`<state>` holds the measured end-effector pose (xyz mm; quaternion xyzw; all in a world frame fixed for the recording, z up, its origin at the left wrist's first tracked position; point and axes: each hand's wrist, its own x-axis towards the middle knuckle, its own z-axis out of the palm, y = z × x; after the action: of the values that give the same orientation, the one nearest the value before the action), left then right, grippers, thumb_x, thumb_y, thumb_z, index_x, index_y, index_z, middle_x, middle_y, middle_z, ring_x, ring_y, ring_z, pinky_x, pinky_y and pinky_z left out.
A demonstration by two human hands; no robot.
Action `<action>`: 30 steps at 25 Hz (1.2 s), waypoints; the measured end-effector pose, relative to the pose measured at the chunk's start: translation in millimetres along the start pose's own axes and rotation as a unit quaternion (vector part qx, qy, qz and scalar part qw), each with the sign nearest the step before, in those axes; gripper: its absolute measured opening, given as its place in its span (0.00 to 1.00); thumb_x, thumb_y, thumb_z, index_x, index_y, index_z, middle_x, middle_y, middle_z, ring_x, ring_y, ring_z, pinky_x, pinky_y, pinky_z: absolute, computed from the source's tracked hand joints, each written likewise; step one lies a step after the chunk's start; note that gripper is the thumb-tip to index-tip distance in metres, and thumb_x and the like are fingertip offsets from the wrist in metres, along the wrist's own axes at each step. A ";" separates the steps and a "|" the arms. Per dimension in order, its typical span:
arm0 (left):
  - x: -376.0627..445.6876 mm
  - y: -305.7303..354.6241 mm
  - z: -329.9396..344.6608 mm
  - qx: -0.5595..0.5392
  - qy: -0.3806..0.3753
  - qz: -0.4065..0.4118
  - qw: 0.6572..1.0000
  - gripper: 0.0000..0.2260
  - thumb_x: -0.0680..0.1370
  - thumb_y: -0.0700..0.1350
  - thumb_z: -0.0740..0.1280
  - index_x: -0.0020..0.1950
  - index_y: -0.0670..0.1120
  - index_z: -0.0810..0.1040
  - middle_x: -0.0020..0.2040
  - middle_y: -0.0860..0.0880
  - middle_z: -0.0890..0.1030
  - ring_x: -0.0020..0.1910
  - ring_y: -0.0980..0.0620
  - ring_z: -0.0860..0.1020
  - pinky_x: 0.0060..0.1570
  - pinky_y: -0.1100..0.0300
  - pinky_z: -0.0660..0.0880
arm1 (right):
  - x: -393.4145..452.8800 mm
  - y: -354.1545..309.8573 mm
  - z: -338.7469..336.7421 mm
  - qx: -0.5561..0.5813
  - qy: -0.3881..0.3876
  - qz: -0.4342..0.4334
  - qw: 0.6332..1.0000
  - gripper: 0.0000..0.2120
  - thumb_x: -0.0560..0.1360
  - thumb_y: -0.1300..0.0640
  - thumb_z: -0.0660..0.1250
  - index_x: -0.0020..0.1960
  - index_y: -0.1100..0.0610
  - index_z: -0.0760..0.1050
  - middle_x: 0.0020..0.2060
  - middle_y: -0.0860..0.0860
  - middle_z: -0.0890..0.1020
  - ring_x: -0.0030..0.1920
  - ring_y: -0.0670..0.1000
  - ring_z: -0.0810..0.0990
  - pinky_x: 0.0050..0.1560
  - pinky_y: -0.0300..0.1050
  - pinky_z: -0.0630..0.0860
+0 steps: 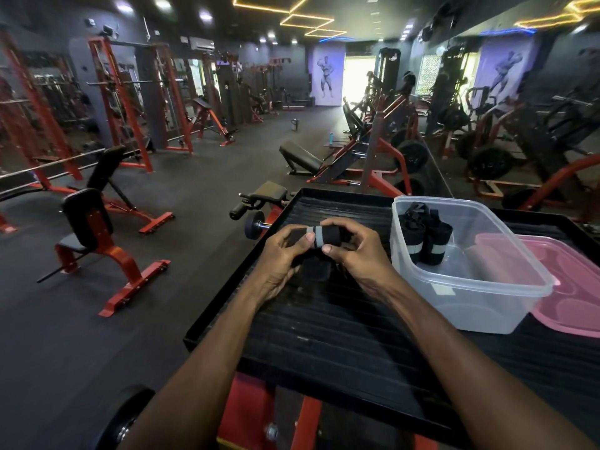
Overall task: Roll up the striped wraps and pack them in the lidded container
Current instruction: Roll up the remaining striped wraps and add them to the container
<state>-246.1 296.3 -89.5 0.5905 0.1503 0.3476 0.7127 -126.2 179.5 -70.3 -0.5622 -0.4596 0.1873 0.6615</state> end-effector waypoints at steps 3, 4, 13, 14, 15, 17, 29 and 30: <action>1.5 -1.0 -3.7 0.049 0.014 0.039 0.998 0.15 0.67 0.48 0.78 0.52 0.50 0.84 0.54 0.43 0.83 0.56 0.44 0.80 0.60 0.44 0.77 | 0.8 -1.0 1.0 0.022 -0.005 0.038 0.999 0.22 0.69 0.72 0.73 0.59 0.55 0.80 0.56 0.52 0.83 0.54 0.49 0.81 0.55 0.43 0.80; 1.5 -0.5 -4.8 0.064 0.014 0.051 0.997 0.15 0.66 0.48 0.78 0.51 0.51 0.84 0.54 0.44 0.83 0.57 0.44 0.80 0.62 0.43 0.76 | 0.8 -1.5 2.1 0.043 -0.003 0.076 0.996 0.20 0.71 0.68 0.74 0.61 0.54 0.80 0.55 0.51 0.82 0.49 0.48 0.82 0.48 0.42 0.80; -0.3 0.1 -2.2 0.032 -0.029 0.041 0.998 0.18 0.68 0.37 0.75 0.57 0.46 0.81 0.56 0.45 0.80 0.53 0.48 0.79 0.49 0.55 0.79 | 0.3 -3.1 1.0 -0.008 0.032 0.054 0.998 0.13 0.70 0.67 0.75 0.47 0.51 0.81 0.41 0.46 0.82 0.42 0.42 0.79 0.46 0.35 0.75; -1.8 1.1 -0.7 0.009 -0.026 0.014 1.000 0.18 0.70 0.39 0.76 0.59 0.44 0.80 0.55 0.44 0.81 0.50 0.48 0.80 0.43 0.57 0.79 | 0.0 -3.4 0.7 -0.019 0.032 0.042 0.998 0.15 0.69 0.69 0.75 0.48 0.51 0.81 0.42 0.46 0.82 0.43 0.40 0.79 0.47 0.33 0.75; -2.7 0.9 0.4 0.001 -0.021 -0.006 1.000 0.18 0.71 0.42 0.76 0.60 0.42 0.80 0.53 0.43 0.81 0.48 0.48 0.80 0.40 0.59 0.78 | -0.6 -3.3 0.9 -0.032 0.028 0.032 0.999 0.16 0.69 0.70 0.75 0.49 0.51 0.81 0.43 0.46 0.82 0.43 0.39 0.79 0.48 0.32 0.75; -1.9 -1.2 0.7 0.041 -0.002 -0.003 0.999 0.18 0.72 0.45 0.76 0.59 0.41 0.81 0.51 0.42 0.83 0.49 0.47 0.81 0.45 0.58 0.80 | -1.8 -2.4 0.7 -0.052 0.021 0.025 0.998 0.19 0.68 0.71 0.75 0.50 0.51 0.80 0.45 0.45 0.82 0.44 0.38 0.79 0.48 0.30 0.74; -2.1 -0.5 -3.8 0.088 -0.029 0.026 0.995 0.23 0.69 0.31 0.75 0.63 0.41 0.78 0.57 0.45 0.83 0.57 0.50 0.81 0.61 0.52 0.78 | -1.4 2.0 5.2 -0.075 0.052 0.086 0.992 0.14 0.67 0.57 0.78 0.52 0.54 0.83 0.47 0.52 0.85 0.51 0.54 0.84 0.56 0.56 0.81; -1.8 -0.1 -4.0 0.069 -0.034 0.010 0.997 0.23 0.70 0.33 0.75 0.63 0.40 0.78 0.56 0.44 0.83 0.55 0.49 0.81 0.58 0.53 0.79 | -0.8 1.0 3.8 -0.088 0.054 0.077 0.992 0.14 0.69 0.61 0.78 0.53 0.55 0.82 0.48 0.51 0.85 0.52 0.52 0.84 0.56 0.52 0.80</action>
<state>-249.8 298.0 -91.0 0.6514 0.1439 0.3230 0.6713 -129.4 181.4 -71.8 -0.6615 -0.3929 0.1659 0.6168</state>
